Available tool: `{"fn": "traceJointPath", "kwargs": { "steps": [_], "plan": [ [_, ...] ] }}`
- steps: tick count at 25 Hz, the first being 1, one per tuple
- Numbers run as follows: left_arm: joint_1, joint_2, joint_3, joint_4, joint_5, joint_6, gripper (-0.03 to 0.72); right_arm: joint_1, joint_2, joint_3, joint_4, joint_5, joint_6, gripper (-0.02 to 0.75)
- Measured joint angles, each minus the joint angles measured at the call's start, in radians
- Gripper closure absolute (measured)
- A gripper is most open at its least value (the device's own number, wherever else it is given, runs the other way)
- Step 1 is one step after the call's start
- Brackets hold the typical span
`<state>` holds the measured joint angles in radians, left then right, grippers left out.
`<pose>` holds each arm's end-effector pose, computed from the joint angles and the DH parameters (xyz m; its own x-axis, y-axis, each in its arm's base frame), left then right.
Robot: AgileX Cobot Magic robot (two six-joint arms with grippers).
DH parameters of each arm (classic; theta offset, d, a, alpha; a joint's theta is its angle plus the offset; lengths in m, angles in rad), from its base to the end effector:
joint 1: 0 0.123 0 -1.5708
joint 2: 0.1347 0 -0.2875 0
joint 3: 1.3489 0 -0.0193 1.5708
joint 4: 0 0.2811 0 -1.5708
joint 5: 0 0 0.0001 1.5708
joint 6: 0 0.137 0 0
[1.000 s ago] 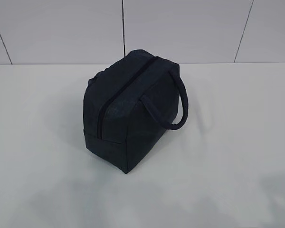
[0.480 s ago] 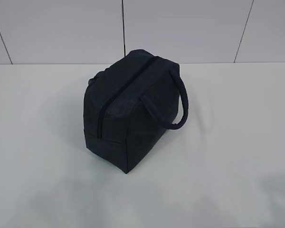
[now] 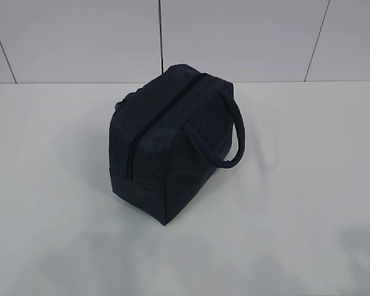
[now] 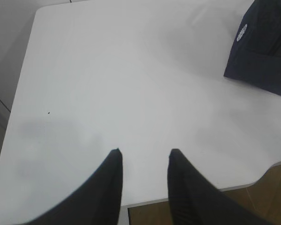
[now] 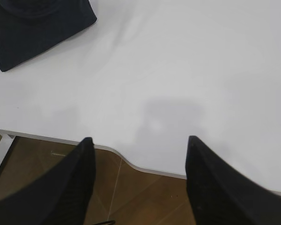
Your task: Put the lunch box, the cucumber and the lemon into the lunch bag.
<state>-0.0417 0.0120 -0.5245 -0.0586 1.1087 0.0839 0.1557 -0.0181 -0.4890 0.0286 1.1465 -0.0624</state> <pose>0.0559 -0.0095 0.2729 -0.4804 0.0777 -0.8736 0.1153 0.9930 0.0249 0.0519 0.0118 0.2579 -0.5085 -0.1310 -0.8511 -0.2029 0.9788 -0.0294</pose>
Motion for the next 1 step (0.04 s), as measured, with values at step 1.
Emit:
{"fn": "traceJointPath", "kwargs": {
  "steps": [1],
  "plan": [
    [0.000, 0.000, 0.000, 0.000, 0.000, 0.000, 0.452, 0.000, 0.000, 0.000, 0.000, 0.000, 0.000, 0.283]
  ]
}}
